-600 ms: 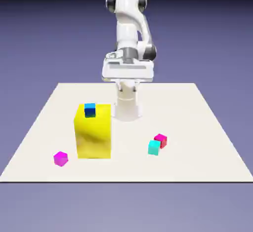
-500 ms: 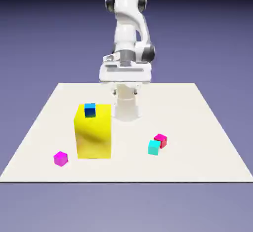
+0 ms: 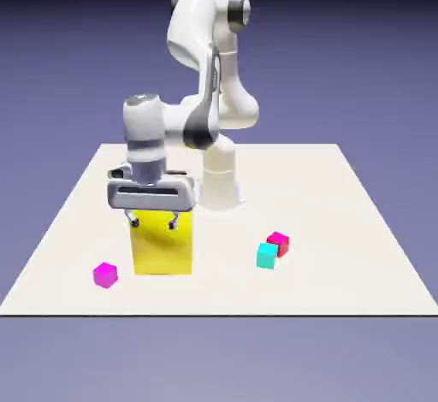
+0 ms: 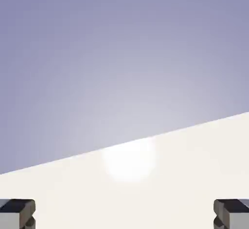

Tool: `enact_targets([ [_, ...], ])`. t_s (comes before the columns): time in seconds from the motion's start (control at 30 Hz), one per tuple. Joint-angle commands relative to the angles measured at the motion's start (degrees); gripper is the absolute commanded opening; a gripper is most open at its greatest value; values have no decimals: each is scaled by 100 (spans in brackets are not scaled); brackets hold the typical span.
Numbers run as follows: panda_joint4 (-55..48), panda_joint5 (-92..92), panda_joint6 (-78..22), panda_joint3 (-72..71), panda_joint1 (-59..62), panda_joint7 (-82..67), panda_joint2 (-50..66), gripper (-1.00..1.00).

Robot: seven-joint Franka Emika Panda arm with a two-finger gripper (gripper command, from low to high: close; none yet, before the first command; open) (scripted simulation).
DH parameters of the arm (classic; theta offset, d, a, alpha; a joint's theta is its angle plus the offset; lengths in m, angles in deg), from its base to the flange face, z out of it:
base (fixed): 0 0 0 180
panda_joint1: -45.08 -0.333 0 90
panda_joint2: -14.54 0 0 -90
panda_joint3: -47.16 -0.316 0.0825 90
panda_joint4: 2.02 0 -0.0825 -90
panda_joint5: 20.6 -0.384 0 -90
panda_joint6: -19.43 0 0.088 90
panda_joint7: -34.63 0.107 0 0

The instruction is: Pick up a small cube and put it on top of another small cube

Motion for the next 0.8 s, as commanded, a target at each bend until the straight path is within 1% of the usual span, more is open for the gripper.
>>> enact_targets([
  [0.0, -160, -63, -181, 107, -8, -51, 208, 0],
  [0.53, -2710, -1073, -3076, 1813, 15, -864, 3530, 0],
  [0.6, -2784, -1103, -3160, 1863, 15, -887, 3627, 0],
  [0.7, -2406, -1430, -2413, 1582, 95, -1064, 4049, 0],
  [0.73, -2393, -1441, -2388, 1572, 98, -1069, 4063, 0],
  [0.77, -2393, -1441, -2388, 1572, 98, -1070, 4063, -100],
])
